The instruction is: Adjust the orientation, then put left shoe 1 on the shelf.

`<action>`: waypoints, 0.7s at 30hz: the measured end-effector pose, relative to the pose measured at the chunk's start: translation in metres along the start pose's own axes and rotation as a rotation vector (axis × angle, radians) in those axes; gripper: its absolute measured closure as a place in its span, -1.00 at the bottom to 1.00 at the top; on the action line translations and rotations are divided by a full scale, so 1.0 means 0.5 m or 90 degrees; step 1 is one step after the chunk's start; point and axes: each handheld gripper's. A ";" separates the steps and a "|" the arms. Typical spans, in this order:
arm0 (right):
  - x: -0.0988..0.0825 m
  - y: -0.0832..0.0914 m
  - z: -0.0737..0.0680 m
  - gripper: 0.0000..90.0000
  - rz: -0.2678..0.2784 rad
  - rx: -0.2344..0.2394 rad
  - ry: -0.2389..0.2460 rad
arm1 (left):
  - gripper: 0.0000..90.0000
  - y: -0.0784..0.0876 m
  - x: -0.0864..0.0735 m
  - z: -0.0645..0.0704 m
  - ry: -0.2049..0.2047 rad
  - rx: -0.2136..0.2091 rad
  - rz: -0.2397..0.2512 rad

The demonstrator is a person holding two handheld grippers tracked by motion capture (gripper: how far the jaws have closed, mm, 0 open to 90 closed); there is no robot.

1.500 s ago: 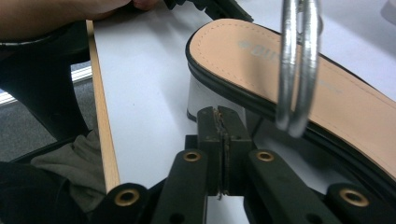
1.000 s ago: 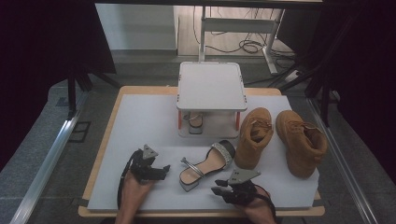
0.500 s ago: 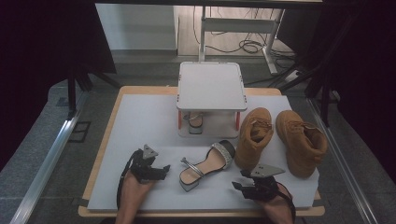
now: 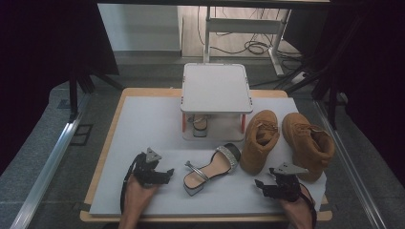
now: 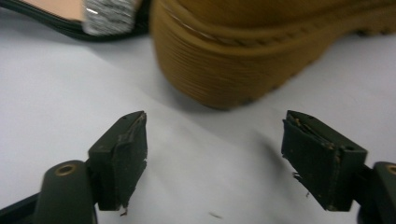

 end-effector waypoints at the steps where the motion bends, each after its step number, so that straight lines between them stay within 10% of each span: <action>1: -0.003 -0.002 0.005 -0.55 -0.002 -0.003 -0.004 | -0.73 0.000 0.000 0.000 0.000 0.000 0.000; 21: -0.005 -0.009 0.014 -0.65 -0.014 -0.005 -0.004 | -0.72 0.025 -0.006 0.015 -0.012 -0.013 0.010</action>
Point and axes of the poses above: each handheld gripper's, and its own axes: y roughly backward along the jaws, x roughly out of its top, z roughly to its right, and after that the axes turned 6 degrees about -z, right-handed
